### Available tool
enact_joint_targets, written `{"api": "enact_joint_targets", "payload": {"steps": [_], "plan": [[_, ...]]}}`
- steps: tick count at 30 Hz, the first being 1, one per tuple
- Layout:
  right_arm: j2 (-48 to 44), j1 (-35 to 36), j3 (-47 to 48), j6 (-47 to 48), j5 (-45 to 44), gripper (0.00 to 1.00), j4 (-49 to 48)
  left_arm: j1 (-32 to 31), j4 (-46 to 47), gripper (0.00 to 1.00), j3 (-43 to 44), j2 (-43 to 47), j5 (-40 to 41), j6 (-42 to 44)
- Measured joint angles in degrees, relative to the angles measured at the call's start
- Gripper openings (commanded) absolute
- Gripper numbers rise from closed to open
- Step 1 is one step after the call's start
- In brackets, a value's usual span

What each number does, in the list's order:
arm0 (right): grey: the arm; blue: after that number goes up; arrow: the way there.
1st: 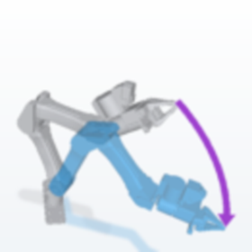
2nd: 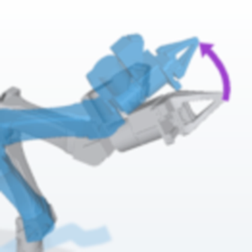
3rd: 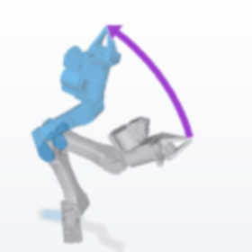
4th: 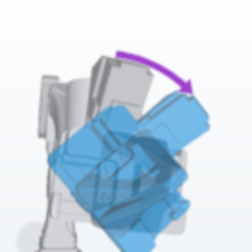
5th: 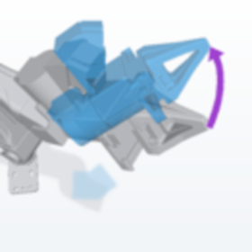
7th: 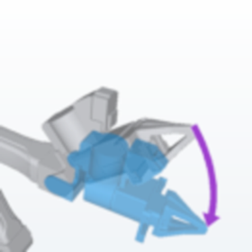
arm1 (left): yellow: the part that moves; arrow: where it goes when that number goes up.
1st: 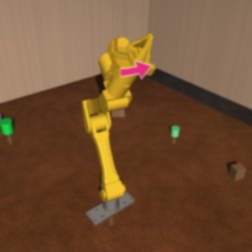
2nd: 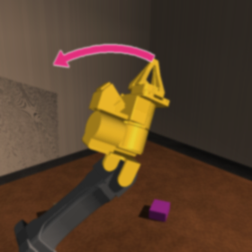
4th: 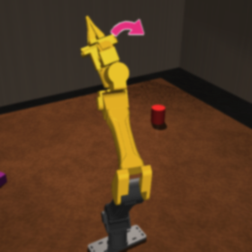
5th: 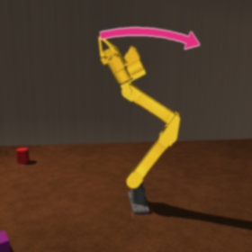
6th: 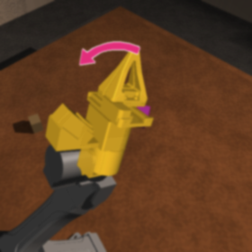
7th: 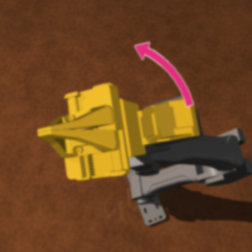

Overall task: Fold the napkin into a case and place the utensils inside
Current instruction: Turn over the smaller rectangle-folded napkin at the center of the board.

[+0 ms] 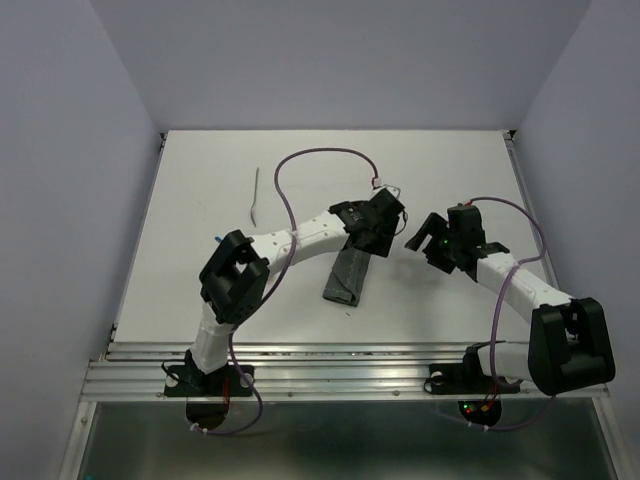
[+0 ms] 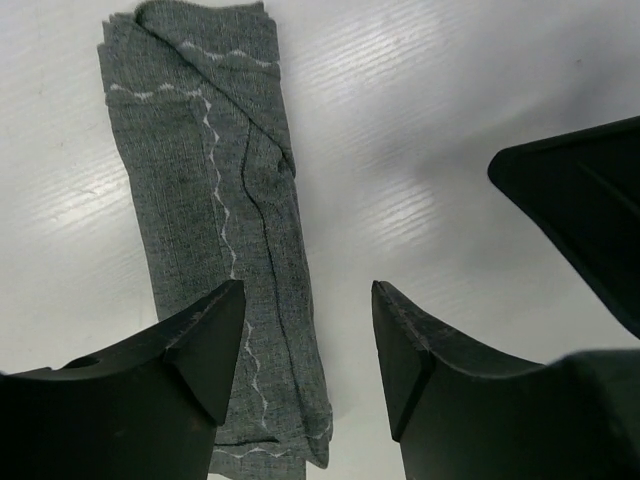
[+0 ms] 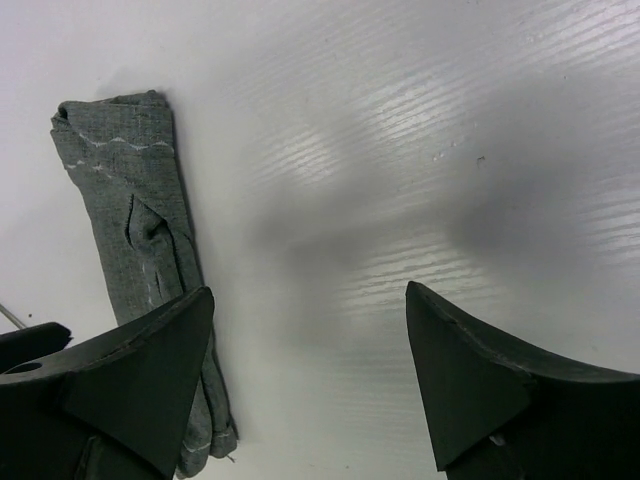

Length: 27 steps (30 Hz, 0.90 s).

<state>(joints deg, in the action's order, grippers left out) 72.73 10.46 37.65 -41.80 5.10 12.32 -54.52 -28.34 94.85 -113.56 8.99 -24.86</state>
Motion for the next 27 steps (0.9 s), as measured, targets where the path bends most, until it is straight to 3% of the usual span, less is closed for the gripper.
{"api": "enact_joint_targets", "payload": {"steps": [7,22,25,27], "plan": [[-0.9,-0.3,0.0,0.7,0.0,0.85,1.1,-4.4,-2.6,0.6,0.4,-6.9,8.6,-1.5],[-0.9,-0.7,0.0,1.1,0.0,0.86,1.2,-5.3,-3.6,0.45,1.1,-11.3,13.8,-1.3],[-0.9,-0.7,0.0,1.1,0.0,0.86,1.2,-5.3,-3.7,0.34,1.3,-11.7,14.4,-0.8],[-0.9,-0.7,0.0,1.1,0.0,0.86,1.2,-5.3,-3.7,0.14,1.5,-12.0,15.1,-0.4]]}}
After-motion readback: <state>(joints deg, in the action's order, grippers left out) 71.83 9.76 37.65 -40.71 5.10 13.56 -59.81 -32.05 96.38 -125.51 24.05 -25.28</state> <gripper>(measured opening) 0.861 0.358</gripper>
